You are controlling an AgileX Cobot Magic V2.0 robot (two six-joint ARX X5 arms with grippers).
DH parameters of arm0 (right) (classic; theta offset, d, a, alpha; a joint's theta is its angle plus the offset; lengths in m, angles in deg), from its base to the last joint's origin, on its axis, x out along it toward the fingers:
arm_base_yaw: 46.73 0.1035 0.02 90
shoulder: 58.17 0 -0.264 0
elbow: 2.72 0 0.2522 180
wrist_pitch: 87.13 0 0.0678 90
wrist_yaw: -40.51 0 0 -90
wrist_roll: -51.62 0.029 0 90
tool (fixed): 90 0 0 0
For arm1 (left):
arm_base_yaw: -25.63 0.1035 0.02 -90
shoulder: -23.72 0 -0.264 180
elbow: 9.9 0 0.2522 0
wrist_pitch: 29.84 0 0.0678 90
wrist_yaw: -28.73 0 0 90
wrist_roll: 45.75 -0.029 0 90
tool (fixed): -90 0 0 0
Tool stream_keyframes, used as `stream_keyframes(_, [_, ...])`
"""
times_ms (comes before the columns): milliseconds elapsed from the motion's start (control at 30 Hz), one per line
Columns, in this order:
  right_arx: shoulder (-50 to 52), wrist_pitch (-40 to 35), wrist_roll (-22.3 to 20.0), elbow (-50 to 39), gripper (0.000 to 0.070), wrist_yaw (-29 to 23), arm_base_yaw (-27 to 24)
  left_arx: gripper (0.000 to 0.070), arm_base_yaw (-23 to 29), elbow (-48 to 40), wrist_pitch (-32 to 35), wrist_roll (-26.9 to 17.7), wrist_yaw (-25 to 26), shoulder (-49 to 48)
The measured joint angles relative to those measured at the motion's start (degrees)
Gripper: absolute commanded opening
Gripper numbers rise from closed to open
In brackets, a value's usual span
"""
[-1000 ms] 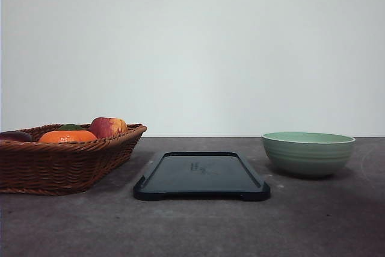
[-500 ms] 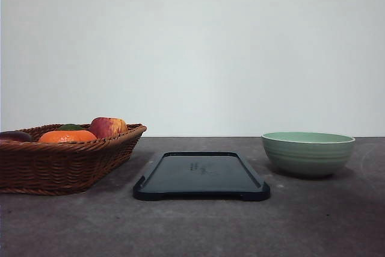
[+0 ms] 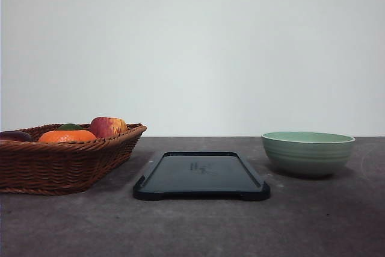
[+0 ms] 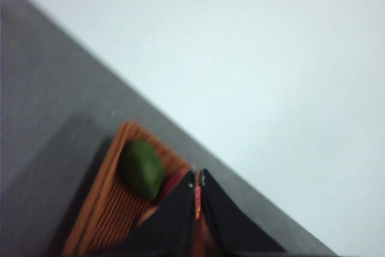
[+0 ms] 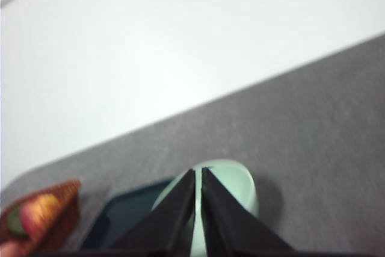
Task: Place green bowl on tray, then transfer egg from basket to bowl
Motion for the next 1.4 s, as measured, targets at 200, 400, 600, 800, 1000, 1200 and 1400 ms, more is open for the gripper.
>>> stream_keyframes(200, [-8.4, -0.1, -3.1, 9.0, 0.0007, 0.2, 0.0, 0.0001, 0.0, 9.2, 0.0, -7.9, -0.2, 4.8])
stream_keyframes(400, [-18.7, 1.3, -9.6, 18.4, 0.0007, 2.3, 0.0, 0.0001, -0.1, 19.5, -5.1, -12.5, 0.0, 15.3])
stream_keyframes(600, [-29.3, 6.4, -16.1, 26.7, 0.0007, 6.8, 0.0, 0.0001, -0.9, 32.1, -12.0, -18.8, 2.8, 28.5])
stream_keyframes(800, [-38.4, 10.1, -19.7, 31.9, 0.0007, 12.9, 0.0, 0.0001, -3.0, 40.9, -18.3, -25.4, 6.2, 40.6])
stream_keyframes(1000, [-46.1, 15.5, -21.8, 35.9, 0.0007, 16.6, 1.1, 0.0, -6.3, 48.8, -26.9, -29.5, 10.5, 50.7])
stream_keyframes(1200, [-52.0, 23.5, -24.9, 39.2, 0.0007, 16.6, 3.1, 0.0, -10.0, 54.4, -36.6, -34.9, 10.8, 59.3])
stream_keyframes(1400, [-55.3, 28.4, -26.5, 39.6, 0.0007, 16.6, 4.5, 0.0, -12.7, 56.2, -42.3, -38.8, 10.9, 64.7])
